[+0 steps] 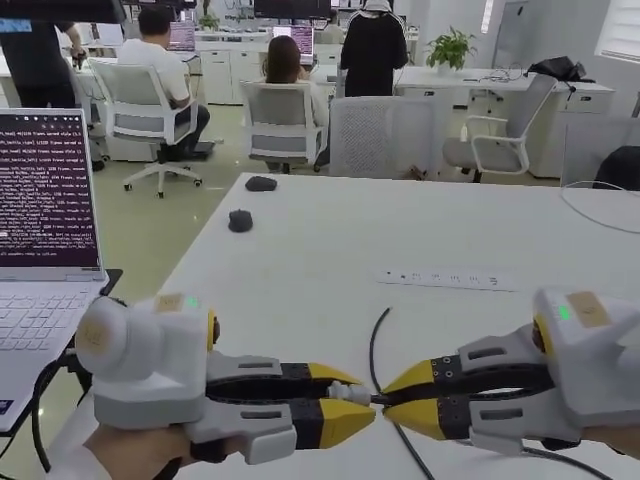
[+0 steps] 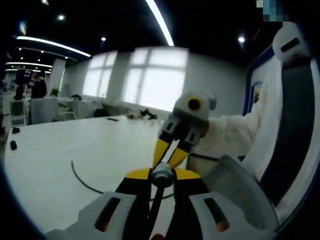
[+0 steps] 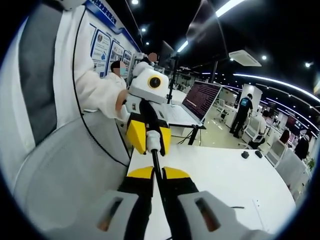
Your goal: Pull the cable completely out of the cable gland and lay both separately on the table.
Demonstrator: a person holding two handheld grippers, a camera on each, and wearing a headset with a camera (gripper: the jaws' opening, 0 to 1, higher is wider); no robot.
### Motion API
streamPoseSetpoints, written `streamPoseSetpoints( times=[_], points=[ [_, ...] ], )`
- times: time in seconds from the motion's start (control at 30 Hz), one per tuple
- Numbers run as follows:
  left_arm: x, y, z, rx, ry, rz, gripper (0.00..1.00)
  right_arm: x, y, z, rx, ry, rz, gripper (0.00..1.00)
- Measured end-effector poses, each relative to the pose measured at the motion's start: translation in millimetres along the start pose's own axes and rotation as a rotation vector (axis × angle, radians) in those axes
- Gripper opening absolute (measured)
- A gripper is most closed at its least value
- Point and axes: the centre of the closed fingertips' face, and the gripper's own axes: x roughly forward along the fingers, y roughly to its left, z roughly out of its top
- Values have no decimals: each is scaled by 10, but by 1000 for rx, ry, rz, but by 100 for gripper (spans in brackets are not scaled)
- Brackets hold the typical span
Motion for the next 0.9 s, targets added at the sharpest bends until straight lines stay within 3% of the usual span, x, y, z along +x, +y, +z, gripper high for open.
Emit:
streamPoseSetpoints(
  times=[0.53,0.9],
  points=[
    [-71,72,-11,-10,-2,22,17,-123,-83,-190,39,29,-37,5],
    [-48,37,7,-4,0,20,17,-132,-88,-217,60,28,-47,5]
  ],
)
